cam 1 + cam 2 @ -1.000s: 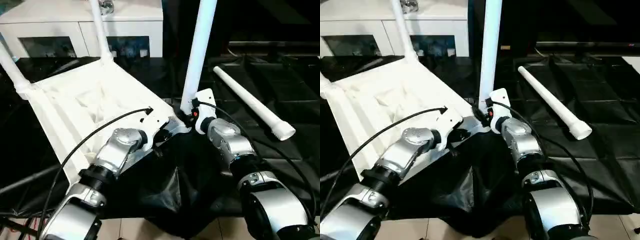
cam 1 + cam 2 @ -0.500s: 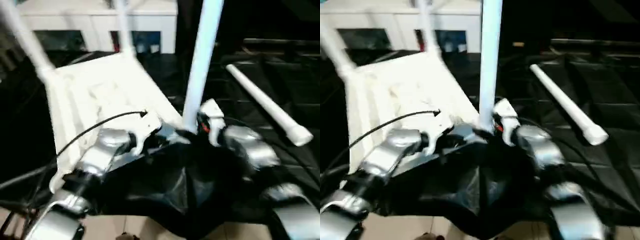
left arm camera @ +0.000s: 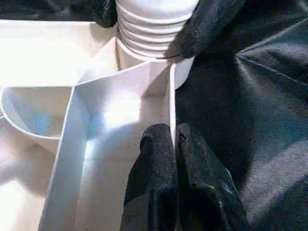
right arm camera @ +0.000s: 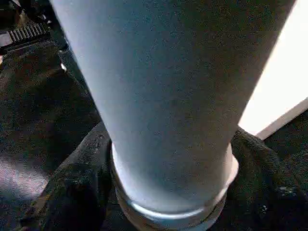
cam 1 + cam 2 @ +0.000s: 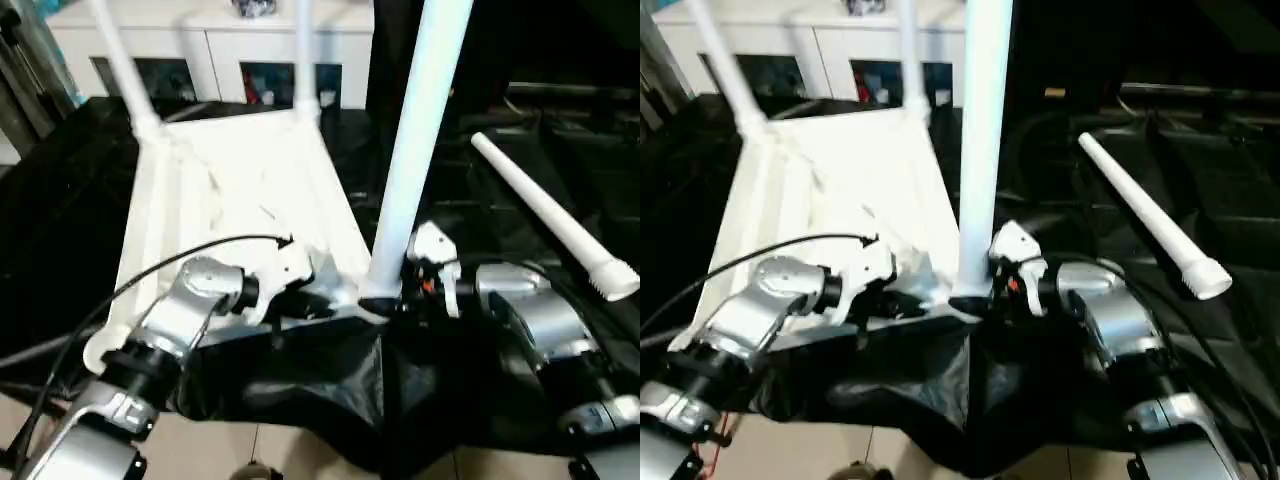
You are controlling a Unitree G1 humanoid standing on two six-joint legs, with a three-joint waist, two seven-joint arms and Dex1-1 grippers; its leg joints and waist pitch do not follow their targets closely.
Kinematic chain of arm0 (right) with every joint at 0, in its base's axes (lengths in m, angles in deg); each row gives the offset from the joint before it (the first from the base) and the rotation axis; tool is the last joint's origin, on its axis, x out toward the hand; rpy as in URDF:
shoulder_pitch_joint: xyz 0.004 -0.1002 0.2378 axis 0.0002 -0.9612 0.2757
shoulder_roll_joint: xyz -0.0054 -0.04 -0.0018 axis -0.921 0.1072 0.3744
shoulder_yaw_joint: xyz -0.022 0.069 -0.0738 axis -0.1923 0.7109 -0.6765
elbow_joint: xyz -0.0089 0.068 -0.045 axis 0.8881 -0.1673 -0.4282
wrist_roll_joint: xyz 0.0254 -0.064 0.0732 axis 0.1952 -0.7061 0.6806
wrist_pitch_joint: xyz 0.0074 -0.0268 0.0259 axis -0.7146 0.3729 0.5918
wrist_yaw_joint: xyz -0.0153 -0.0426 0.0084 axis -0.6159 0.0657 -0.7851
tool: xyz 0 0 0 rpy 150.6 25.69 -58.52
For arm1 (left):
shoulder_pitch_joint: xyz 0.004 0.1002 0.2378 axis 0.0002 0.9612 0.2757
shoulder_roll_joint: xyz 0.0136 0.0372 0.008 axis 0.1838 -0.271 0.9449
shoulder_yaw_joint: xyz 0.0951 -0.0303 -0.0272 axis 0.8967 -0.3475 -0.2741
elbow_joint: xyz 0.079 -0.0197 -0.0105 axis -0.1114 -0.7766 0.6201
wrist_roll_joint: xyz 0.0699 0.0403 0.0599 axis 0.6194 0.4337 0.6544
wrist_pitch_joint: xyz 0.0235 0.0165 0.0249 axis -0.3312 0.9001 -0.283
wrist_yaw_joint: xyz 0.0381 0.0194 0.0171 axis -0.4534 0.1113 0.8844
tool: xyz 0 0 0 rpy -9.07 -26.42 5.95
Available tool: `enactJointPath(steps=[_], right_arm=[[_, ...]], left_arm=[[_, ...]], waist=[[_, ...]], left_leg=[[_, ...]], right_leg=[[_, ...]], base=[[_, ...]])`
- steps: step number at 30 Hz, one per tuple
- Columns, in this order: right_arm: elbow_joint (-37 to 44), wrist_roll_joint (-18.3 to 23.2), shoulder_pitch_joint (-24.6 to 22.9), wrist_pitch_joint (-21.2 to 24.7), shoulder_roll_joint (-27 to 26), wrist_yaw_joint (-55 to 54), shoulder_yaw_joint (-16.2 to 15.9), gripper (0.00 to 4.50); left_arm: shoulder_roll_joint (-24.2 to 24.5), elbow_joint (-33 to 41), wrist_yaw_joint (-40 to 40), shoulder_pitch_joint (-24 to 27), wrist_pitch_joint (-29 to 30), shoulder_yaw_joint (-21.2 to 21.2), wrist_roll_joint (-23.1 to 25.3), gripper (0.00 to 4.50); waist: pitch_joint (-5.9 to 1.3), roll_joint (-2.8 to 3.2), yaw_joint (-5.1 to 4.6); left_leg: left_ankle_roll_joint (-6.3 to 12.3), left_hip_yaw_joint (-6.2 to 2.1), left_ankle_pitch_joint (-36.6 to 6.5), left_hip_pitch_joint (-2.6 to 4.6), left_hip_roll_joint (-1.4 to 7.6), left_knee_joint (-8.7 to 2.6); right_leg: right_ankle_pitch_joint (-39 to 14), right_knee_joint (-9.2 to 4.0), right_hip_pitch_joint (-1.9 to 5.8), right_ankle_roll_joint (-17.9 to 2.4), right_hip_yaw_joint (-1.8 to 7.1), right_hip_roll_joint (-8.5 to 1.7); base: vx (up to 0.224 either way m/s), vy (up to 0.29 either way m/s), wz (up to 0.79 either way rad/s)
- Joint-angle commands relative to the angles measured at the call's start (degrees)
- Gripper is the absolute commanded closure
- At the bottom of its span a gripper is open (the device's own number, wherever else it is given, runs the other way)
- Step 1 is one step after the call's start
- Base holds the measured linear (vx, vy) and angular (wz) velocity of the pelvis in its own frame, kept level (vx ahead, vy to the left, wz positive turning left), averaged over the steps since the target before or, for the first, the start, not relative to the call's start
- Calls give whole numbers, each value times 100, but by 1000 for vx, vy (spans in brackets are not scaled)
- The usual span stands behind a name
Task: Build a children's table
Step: Rotate leg to tighten
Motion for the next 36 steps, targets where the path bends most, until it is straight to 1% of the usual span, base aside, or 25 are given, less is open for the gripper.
enactJointPath(steps=[1, 7, 8, 10, 11, 12, 13, 15, 16, 17, 18, 19, 20, 21, 22, 24, 25, 27, 28, 29, 30, 31, 33, 34, 36], right_arm=[[208, 53, -44, 109, -58, 124, -186, 157], [339, 58, -141, 232, -83, 88, -203, 171], [334, 65, -160, 251, -118, 36, -184, 171], [264, 74, -187, 271, -245, -187, -101, 172], [21, -19, -141, 253, -499, -783, 57, 172], [21, -19, -141, 253, -499, -783, 57, 172], [-70, -65, -119, 245, -588, -1010, 111, 173], [-502, -150, 20, 281, -947, -1853, 339, 173], [-756, -160, 108, 295, -1165, -2305, 470, 173], [-903, -168, 161, 303, -1298, -2563, 537, 173], [-995, -172, 197, 306, -1384, -2717, 577, 173], [-1268, -227, 314, 282, -1629, -3227, 651, 173], [-1306, -233, 332, 274, -1659, -3286, 658, 173], [-1545, -276, 448, 220, -1853, -3660, 708, 173], [-1545, -276, 448, 220, -1853, -3660, 708, 173], [-1839, -376, 602, 2, -2094, -4041, 721, 173], [-1951, -431, 659, -149, -2176, -4131, 702, 173], [-2074, -389, 745, -267, -2292, -4132, 756, 173], [-2088, -340, 772, -265, -2325, -4094, 801, 138], [-2118, -277, 808, -269, -2362, -4064, 862, 117], [-2083, -222, 819, -241, -2365, -3949, 881, 117], [-2039, -226, 820, -244, -2333, -3839, 851, 101], [-1979, -299, 814, -299, -2233, -3644, 760, 94], [-1893, -323, 793, -341, -2108, -3364, 668, 69], [-1785, -294, 764, -375, -1963, -2980, 579, 69]], left_arm=[[-52, 246, -115, -115, -181, 46, -147, 450], [-71, 240, -151, -83, -170, 10, -139, 450], [-90, 236, -131, -77, -148, -6, -147, 450], [-171, 204, 10, -79, -59, -58, -154, 450], [-348, 78, 391, -145, 64, -177, -132, 450], [-348, 78, 391, -145, 64, -177, -132, 450], [-411, 26, 537, -174, 106, -220, -118, 450], [-656, -219, 1088, -324, 182, -332, -7, 450], [-806, -368, 1417, -419, 239, -379, 68, 450], [-904, -459, 1610, -477, 266, -403, 109, 450], [-968, -521, 1729, -516, 283, -416, 135, 450], [-1188, -667, 2127, -616, 433, -466, 180, 450], [-1215, -683, 2172, -625, 440, -468, 187, 450], [-1387, -782, 2449, -679, 475, -487, 237, 450], [-1387, -782, 2449, -679, 475, -487, 237, 450], [-1605, -885, 2761, -716, 486, -493, 306, 450], [-1678, -906, 2839, -718, 482, -477, 332, 450], [-1750, -880, 2797, -691, 431, -420, 348, 450], [-1760, -863, 2762, -681, 418, -405, 346, 450], [-1765, -856, 2730, -674, 383, -390, 344, 450], [-1746, -814, 2641, -652, 357, -377, 319, 450], [-1706, -765, 2537, -626, 315, -357, 301, 450], [-1607, -669, 2312, -566, 188, -304, 263, 450], [-1503, -551, 2055, -489, 91, -259, 212, 450], [-1392, -405, 1764, -393, 34, -220, 150, 450]], waist=[[-412, -28, -32], [-432, -35, -24], [-430, -24, -24], [-430, -23, -27], [-421, -26, -31], [-416, -31, -55], [-400, -28, -70], [-386, -32, -114], [-389, -34, -157], [-371, -28, -213], [-378, -31, -234], [-387, -32, -279], [-386, -34, -292], [-396, -12, -293], [-401, -26, -317], [-409, -22, -337], [-413, -18, -334], [-410, -27, -328], [-414, -20, -325], [-415, -16, -325], [-413, -21, -328], [-410, -16, -324], [-418, -24, -324], [-416, -19, -335], [-431, -18, -328]], left_leg=[[389, -70, -818, 125, 309, -348], [441, -69, -638, 123, 304, -324], [448, -69, -648, 123, 304, -324], [431, -70, -674, 124, 307, -323], [400, -72, -741, 126, 304, -329], [367, -60, -764, 122, 297, -327], [278, -80, -915, 128, 290, -345], [153, -85, -1050, 127, 271, -362], [69, -104, -1160, 134, 266, -375], [13, -99, -1265, 146, 262, -383], [4, -105, -1290, 144, 249, -378], [11, -101, -1233, 131, 245, -368], [24, -104, -1230, 130, 242, -368], [28, -111, -1209, 132, 242, -365], [84, -108, -1148, 117, 233, -358], [141, -104, -1079, 99, 233, -347], [159, -100, -1067, 111, 233, -340], [201, -97, -1091, 108, 237, -341], [233, -102, -1077, 102, 236, -344], [249, -100, -1072, 105, 240, -344], [273, -101, -1077, 104, 243, -344], [298, -102, -1074, 103, 245, -349], [316, -103, -1064, 97, 245, -346], [334, -106, -1019, 83, 243, -347], [390, -103, -963, 84, 250, -328]], right_leg=[[-540, -312, 313, -1484, 230, -426], [-334, -280, 321, -1495, 227, -418], [-346, -283, 318, -1501, 225, -419], [-376, -284, 316, -1505, 226, -425], [-479, -298, 312, -1495, 226, -423], [-513, -299, 307, -1494, 236, -423], [-780, -333, 305, -1468, 229, -433], [-1092, -359, 306, -1393, 234, -436], [-1286, -378, 317, -1336, 223, -438], [-1428, -398, 287, -1294, 232, -430], [-1490, -407, 298, -1281, 226, -431], [-1408, -407, 301, -1266, 235, -429], [-1399, -413, 304, -1271, 233, -430], [-1368, -403, 310, -1276, 227, -428], [-1264, -412, 321, -1299, 220, -425], [-1128, -399, 324, -1332, 223, -428], [-1093, -398, 315, -1348, 219, -424], [-1084, -401, 319, -1358, 221, -428], [-1058, -389, 332, -1365, 216, -423], [-1031, -390, 329, -1371, 218, -422], [-1006, -386, 331, -1381, 218, -423], [-978, -384, 334, -1391, 217, -423], [-935, -374, 347, -1404, 216, -428], [-893, -369, 353, -1409, 215, -429], [-722, -350, 364, -1467, 219, -433]], base=[[0, 0, 0], [0, 0, 0], [0, 0, 0], [0, 0, 0], [0, 0, 0], [0, 0, 0], [0, 0, 0], [0, 0, 0], [0, 0, 0], [0, 0, 0], [0, 0, 0], [0, 0, 0], [0, 0, 0], [0, 0, 0], [0, 0, 0], [0, 0, 0], [0, 0, 0], [0, 0, 0], [0, 0, 0], [0, 0, 0], [0, 0, 0], [0, 0, 0], [0, 0, 0], [0, 0, 0], [0, 0, 0]])
